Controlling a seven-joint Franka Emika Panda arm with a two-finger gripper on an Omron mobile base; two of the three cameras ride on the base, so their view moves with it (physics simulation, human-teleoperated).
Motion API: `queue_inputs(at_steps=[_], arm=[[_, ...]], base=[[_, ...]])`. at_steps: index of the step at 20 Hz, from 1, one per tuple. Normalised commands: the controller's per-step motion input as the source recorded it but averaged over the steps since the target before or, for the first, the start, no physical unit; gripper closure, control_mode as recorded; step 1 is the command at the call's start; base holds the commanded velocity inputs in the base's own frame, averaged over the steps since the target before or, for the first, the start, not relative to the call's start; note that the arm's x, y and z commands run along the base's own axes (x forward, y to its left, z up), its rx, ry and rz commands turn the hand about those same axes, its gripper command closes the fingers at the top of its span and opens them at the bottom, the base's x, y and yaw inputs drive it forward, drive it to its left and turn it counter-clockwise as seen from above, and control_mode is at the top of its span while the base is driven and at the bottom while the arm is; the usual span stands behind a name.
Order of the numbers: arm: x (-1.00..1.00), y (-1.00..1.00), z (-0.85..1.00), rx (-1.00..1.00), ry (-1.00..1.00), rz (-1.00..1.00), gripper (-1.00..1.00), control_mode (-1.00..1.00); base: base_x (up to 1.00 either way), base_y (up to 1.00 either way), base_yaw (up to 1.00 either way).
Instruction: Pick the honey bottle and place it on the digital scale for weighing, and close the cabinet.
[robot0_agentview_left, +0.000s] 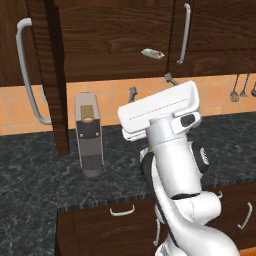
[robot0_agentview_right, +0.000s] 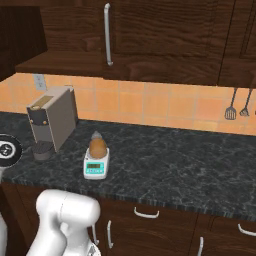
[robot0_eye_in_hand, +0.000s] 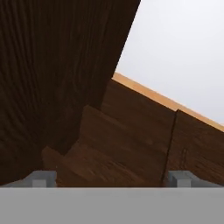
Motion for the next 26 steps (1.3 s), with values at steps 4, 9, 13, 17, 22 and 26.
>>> queue_inputs(at_steps=[4, 9, 13, 17, 22, 26], arm=[[-0.66, 1.0, -0.32, 0.01, -0.23, 0.0, -1.0, -1.0], [-0.91, 0.96, -0.43, 0.05, -0.07, 0.0, -1.0, -1.0], [-0.79, 0.74, -0.84, 0.02, 0.0, 0.0, -1.0, -1.0], [0.0, 0.31, -1.0, 0.0, 0.01, 0.0, -1.0, -1.0], [0.01, 0.93, -0.57, 0.04, -0.03, 0.0, -1.0, -1.0], [0.02, 0.79, -0.62, 0.08, 0.01, 0.0, -1.0, -1.0]], base=[[0.0, 0.0, 0.0], [0.0, 0.0, 0.0], [0.0, 0.0, 0.0], [0.0, 0.0, 0.0], [0.0, 0.0, 0.0], [0.0, 0.0, 0.0]])
